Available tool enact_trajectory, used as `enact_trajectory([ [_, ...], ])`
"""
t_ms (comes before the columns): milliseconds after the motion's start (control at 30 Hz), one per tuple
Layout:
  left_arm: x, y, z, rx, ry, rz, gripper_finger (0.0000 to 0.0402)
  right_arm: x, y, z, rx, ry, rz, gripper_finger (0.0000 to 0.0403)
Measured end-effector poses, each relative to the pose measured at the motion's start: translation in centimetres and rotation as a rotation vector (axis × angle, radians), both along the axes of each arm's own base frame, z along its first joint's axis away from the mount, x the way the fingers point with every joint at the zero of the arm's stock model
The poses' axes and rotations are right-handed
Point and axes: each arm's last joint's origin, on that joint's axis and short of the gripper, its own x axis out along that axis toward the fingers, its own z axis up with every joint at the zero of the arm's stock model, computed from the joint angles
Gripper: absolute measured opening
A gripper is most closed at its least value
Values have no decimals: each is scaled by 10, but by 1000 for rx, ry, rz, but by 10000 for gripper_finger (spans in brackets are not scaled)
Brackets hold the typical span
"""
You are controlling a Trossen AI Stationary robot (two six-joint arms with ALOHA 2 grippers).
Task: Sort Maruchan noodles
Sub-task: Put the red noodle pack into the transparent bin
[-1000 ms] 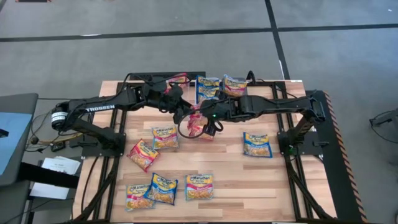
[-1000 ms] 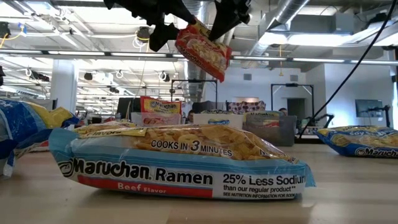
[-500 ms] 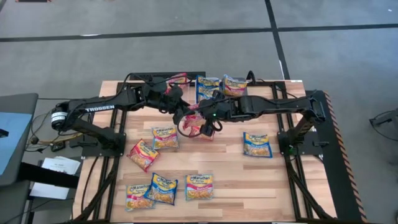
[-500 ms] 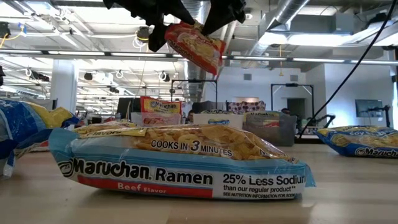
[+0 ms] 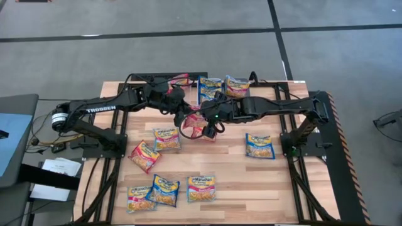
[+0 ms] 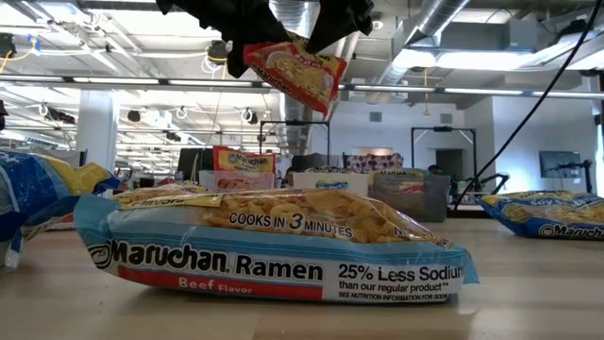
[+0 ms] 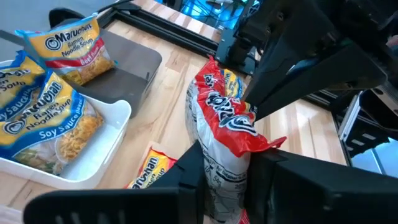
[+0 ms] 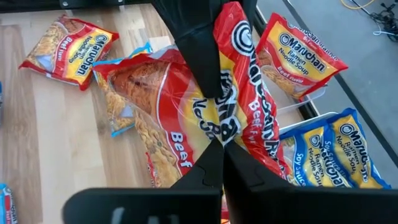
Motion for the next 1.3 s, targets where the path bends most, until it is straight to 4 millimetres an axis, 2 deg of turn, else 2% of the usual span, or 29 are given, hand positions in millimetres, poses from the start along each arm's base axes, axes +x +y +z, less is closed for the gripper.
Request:
enact_trajectory([
  [267, 0, -1, -1, 14, 13, -27, 47, 0, 0, 0, -2, 3, 5, 79],
  [467, -6, -3, -9, 35, 117, -54, 46, 0, -1, 1, -2, 2, 5, 126],
  [600, -13, -4, -11, 42, 172, -47, 46, -4, 0, 18, 5, -7, 11, 144],
  [767, -26, -7, -6, 52, 209, -27, 46, -10, 4, 41, 7, -33, 25, 150],
  [967, -52, -9, 8, 103, 230, 69, 46, -18, 11, 63, 7, -42, 45, 144],
  [1167, -82, -9, 25, 179, 204, 165, 46, -24, 12, 58, -21, 56, 77, 138],
  [1300, -97, -6, 19, 216, 145, 225, 47, -28, 9, 54, -22, 120, 70, 138],
])
